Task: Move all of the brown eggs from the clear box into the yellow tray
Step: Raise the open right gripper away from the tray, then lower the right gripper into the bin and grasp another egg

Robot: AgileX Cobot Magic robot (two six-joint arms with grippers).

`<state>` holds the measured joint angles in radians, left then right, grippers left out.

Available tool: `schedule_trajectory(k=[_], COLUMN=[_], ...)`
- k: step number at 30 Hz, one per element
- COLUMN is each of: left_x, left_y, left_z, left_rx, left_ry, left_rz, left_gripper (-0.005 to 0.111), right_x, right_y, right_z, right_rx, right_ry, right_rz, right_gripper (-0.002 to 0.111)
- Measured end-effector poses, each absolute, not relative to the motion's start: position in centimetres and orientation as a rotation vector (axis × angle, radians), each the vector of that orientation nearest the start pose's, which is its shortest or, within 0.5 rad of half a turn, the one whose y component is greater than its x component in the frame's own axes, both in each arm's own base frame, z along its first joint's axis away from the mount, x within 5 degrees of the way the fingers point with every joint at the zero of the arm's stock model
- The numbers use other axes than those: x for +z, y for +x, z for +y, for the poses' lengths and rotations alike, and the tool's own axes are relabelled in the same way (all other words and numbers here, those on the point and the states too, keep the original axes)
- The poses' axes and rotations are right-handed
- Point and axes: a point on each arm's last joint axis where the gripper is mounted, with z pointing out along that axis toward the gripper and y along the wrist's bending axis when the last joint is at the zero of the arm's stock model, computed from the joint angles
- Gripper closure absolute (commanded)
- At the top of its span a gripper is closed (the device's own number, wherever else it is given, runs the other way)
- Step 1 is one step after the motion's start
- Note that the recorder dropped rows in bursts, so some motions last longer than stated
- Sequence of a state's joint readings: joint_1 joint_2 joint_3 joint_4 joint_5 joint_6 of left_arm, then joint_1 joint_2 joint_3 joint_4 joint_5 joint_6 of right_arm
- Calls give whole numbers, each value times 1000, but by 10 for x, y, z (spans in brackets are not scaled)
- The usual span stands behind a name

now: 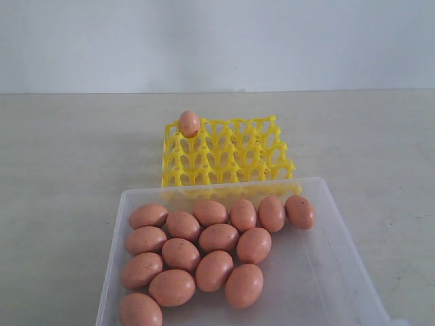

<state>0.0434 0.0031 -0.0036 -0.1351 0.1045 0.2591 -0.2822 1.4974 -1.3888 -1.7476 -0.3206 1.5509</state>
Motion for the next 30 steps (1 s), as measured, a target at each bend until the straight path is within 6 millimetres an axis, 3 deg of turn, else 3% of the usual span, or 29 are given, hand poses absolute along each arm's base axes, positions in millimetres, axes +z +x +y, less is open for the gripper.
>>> schedule_trajectory(k=[1, 2, 3, 4, 5, 6, 7, 8, 9, 10, 13, 15, 19, 24, 30], left_x=[205, 205, 205, 205, 205, 205, 205, 205, 205, 205, 205, 205, 205, 205, 205], left_y=[57, 57, 57, 57, 57, 57, 57, 57, 57, 57, 57, 57, 57, 57, 57], left_z=[1, 1, 1, 1, 1, 1, 1, 1, 1, 1, 1, 1, 1, 1, 1], left_rx=[120, 120, 120, 120, 120, 120, 120, 120, 120, 120, 120, 120, 120, 120, 120], left_ry=[76, 76, 76, 76, 76, 76, 76, 76, 76, 76, 76, 76, 76, 76, 76], left_rz=[1586, 1586, 1586, 1586, 1586, 1586, 1586, 1586, 1586, 1586, 1586, 1586, 1586, 1586, 1586], left_gripper=[103, 103, 103, 103, 103, 103, 103, 103, 103, 103, 103, 103, 103, 103, 103], right_x=[410, 402, 381, 370, 343, 331, 304, 295, 277, 271, 274, 280, 282, 272, 244], right_y=[338, 334, 326, 323, 315, 312, 306, 305, 302, 300, 291, 288, 284, 270, 267], right_z=[-89, -96, -113, -118, -127, -129, -126, -124, -106, -91, -42, -15, 50, 117, 162], right_rx=[-395, -510, -737, -793, -855, -851, -749, -730, -465, -245, 471, 727, 817, 718, 610], right_ry=[-124, -108, -41, 3, 119, 162, 203, 135, 57, -5, -112, -183, -570, -1036, -1201], right_rz=[1652, 1676, 1750, 1795, 1940, 2030, 2262, 2351, 2546, 2626, 2704, 2680, 2640, 2582, 2591], right_gripper=[109, 109, 109, 109, 109, 109, 109, 109, 109, 109, 109, 109, 109, 105, 75])
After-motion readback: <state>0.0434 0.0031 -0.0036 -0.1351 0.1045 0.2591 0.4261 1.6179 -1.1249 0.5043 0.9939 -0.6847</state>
